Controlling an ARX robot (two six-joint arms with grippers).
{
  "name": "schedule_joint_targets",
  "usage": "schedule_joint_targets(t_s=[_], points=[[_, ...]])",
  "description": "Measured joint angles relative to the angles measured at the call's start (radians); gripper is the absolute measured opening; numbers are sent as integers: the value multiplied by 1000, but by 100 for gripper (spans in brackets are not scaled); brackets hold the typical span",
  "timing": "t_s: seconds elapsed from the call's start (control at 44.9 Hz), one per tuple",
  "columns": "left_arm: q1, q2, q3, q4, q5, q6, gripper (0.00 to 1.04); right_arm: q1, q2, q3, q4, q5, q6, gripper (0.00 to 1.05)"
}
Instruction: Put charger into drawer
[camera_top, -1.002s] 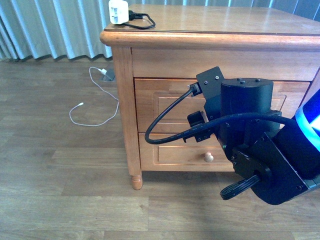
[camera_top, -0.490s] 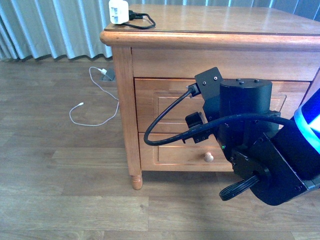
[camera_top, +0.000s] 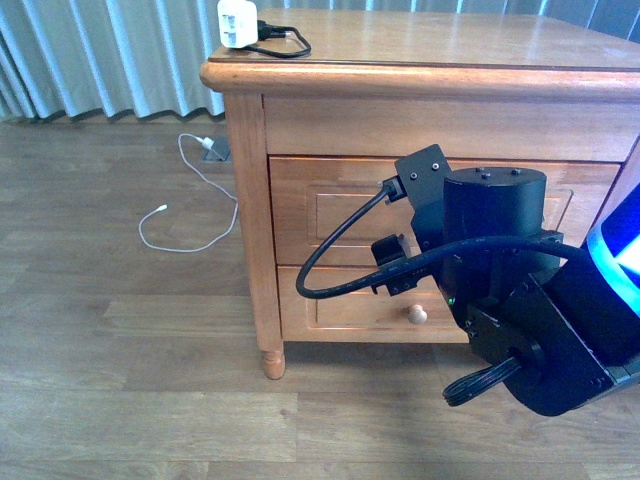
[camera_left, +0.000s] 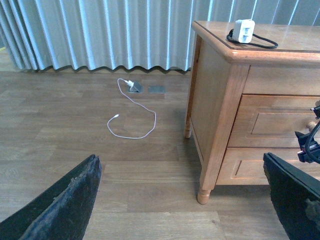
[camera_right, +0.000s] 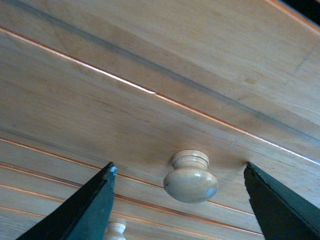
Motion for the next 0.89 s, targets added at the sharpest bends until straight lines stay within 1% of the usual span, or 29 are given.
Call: schedule_joint_targets(t_s=[0.312,0.334,0.356,0.378,0.89], points=[[0,0,0,0,0,0,99,-1,1,6,0,6,0,32],[0,0,0,0,0,0,99,-1,1,6,0,6,0,30],[0,0,0,0,0,0,99,-2,1,6,0,5,-1,26],[0,0,0,0,0,0,99,-2,1,6,0,5,-1,25],[0,0,0,0,0,0,99,-2,2,6,0,9,-1,23]])
